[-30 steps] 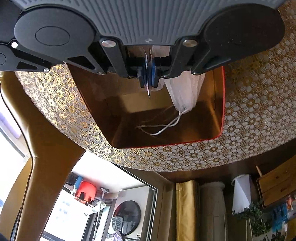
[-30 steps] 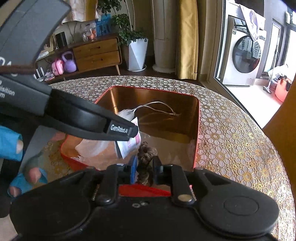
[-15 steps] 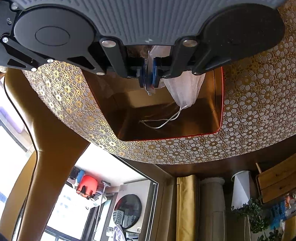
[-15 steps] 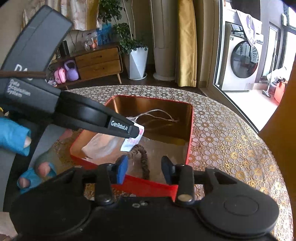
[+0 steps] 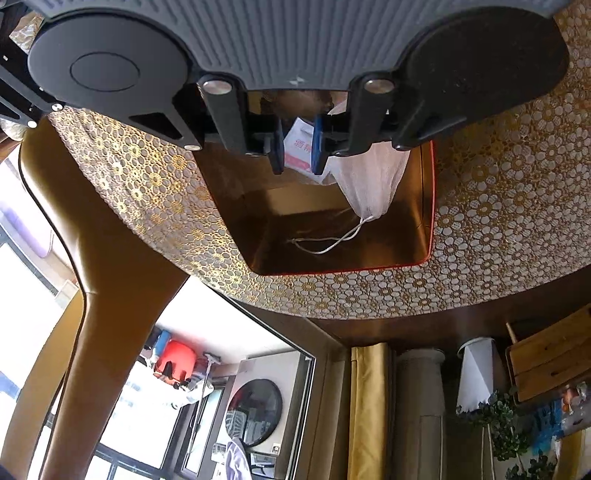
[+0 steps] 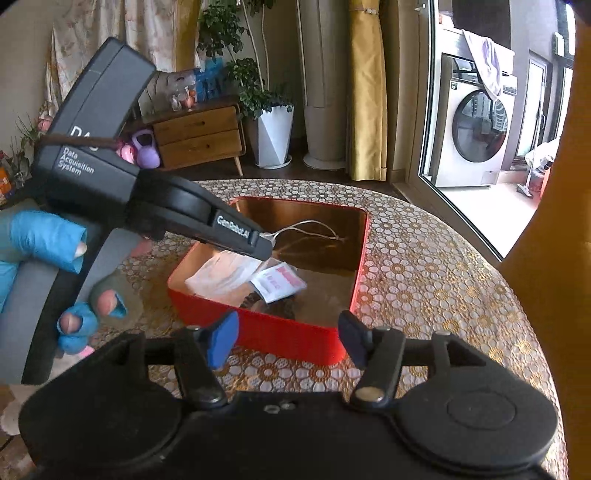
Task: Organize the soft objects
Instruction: 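Open both grippers over the red tin, dropping hair tie and card, then move the left tool back toward the bag of cotton swabs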
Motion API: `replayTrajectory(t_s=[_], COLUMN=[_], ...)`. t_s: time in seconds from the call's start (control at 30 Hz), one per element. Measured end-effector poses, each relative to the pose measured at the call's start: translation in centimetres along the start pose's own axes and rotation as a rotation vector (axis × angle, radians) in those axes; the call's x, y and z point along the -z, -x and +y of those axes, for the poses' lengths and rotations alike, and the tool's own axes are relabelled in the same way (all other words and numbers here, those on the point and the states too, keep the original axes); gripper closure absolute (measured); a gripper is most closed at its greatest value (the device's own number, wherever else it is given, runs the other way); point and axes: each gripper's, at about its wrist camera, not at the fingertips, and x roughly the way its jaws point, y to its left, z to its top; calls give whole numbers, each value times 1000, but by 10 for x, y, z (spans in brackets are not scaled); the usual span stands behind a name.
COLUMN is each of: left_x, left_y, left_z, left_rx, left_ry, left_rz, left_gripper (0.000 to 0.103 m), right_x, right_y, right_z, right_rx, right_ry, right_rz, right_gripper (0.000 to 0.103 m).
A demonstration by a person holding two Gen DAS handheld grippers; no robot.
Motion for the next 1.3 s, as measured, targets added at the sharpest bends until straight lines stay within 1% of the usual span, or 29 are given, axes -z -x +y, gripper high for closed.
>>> replayTrajectory(t_s=[0.23, 0.47, 0.57, 0.87, 1.0, 1.03, 1.07, 1.1, 1.13, 1.17, 1.2, 1.3], left_x=[8, 21, 27, 52, 69, 75, 79, 85, 91, 97, 104, 121], left_y=[43, 87, 108, 161, 178, 183, 186, 190, 194, 198, 202, 211], left_z=[-2, -5, -7, 1, 10, 13, 17, 20, 22, 24, 26, 31], left_rx=[31, 25, 42, 96, 84, 89, 94, 96, 94, 91, 89, 87], left_ry=[-8, -21, -26, -39, -46, -41, -39, -39, -42, -47, -51, -56], left_rz=[-32, -68, -85, -114, -130, -132, -134, -138, -145, -151, -164, -167], left_gripper=[88, 88, 88, 88, 88, 86, 77, 65, 55, 38, 34, 33], right_x=[10, 20, 24, 40, 50, 53, 56, 59, 62, 66, 68, 77], right_y=[39, 73, 89, 126, 136, 138, 139, 142, 144, 146, 148, 152], right_z=[0, 7, 10, 27, 32, 34, 35, 36, 37, 39, 41, 46], right_rx=[-3, 15, 12, 2, -7, -6, -6, -6, -9, -10, -9, -8], right_ry=[-9, -23, -44, -49, -68, -72, -76, -79, -81, -81, -80, -74], right_rz=[-27, -48, -66, -88, -85, -84, -84, -83, -83, -81, -81, -75], right_gripper=[40, 39, 34, 30, 27, 27, 26, 26, 26, 26, 26, 26])
